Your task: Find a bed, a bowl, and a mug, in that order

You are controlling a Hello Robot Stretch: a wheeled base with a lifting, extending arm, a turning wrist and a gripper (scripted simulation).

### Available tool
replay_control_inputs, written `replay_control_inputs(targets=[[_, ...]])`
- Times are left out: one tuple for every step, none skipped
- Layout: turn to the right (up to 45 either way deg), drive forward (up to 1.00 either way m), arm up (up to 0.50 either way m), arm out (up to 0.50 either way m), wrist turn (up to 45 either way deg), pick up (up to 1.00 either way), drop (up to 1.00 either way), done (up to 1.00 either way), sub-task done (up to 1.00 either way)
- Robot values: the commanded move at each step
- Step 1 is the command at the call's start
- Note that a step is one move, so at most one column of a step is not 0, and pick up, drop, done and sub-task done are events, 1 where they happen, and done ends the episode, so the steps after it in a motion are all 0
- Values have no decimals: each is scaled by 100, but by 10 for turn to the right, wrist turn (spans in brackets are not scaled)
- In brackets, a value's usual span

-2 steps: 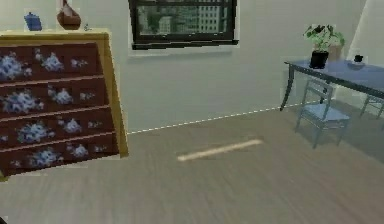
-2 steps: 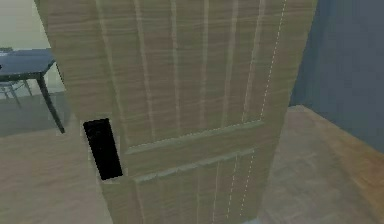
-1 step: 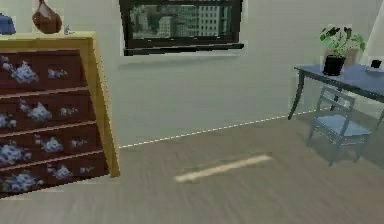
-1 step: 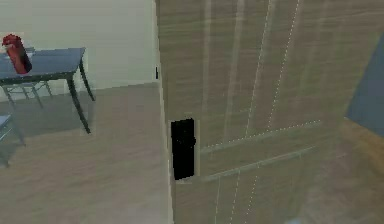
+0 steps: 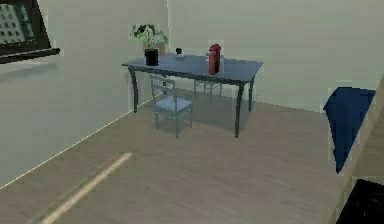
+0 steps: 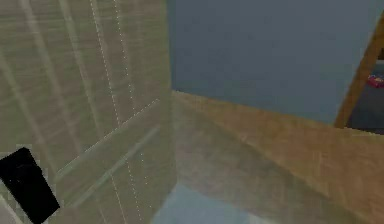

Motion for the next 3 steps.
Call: replay_control_inputs(targets=[[0, 100, 0, 0, 0, 0, 0, 0, 0], [120, 0, 0, 0, 0, 0, 0, 0, 0], [0, 15, 0, 0, 0, 0, 0, 0, 0]])
